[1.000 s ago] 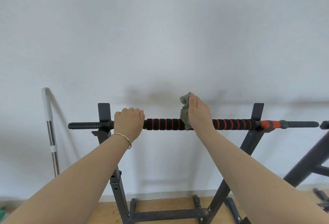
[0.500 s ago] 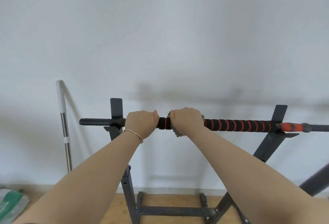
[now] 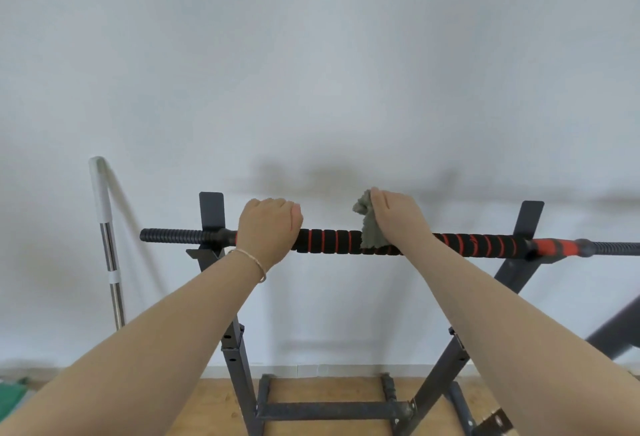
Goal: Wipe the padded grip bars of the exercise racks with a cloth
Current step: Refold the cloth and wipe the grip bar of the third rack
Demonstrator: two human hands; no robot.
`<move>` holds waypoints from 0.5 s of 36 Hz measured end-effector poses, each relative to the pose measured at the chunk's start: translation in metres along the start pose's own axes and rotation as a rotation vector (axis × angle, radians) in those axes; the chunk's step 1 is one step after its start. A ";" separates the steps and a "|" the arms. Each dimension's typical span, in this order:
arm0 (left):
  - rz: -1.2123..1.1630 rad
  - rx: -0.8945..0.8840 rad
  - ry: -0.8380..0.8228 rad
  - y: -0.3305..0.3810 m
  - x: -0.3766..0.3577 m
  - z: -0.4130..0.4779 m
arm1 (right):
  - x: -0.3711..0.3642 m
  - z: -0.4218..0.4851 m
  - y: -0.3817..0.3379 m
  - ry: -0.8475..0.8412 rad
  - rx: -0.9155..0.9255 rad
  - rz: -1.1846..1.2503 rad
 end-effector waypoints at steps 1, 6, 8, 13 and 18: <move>0.019 0.011 -0.096 0.006 0.000 0.009 | -0.001 -0.005 -0.002 0.000 0.085 -0.084; -0.168 0.009 -0.424 0.037 -0.020 0.029 | -0.019 -0.042 -0.018 -0.085 0.414 -0.401; -0.145 0.001 -0.408 0.041 -0.025 0.025 | -0.021 -0.048 -0.017 0.143 0.468 -0.411; -0.072 -0.011 -0.174 0.047 -0.021 0.006 | -0.028 -0.041 -0.016 0.078 0.523 -0.602; -0.103 0.021 0.037 0.050 -0.012 -0.001 | -0.035 -0.002 -0.014 -0.356 0.116 -0.437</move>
Point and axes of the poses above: each hand's wrist, its own z-axis towards the middle knuckle, its own x-axis out of the back of the hand, y = z × x, the point moved 3 cm from there along z, towards the middle knuckle, and after that the axes turned 14 degrees about y, right-handed, at the moved point
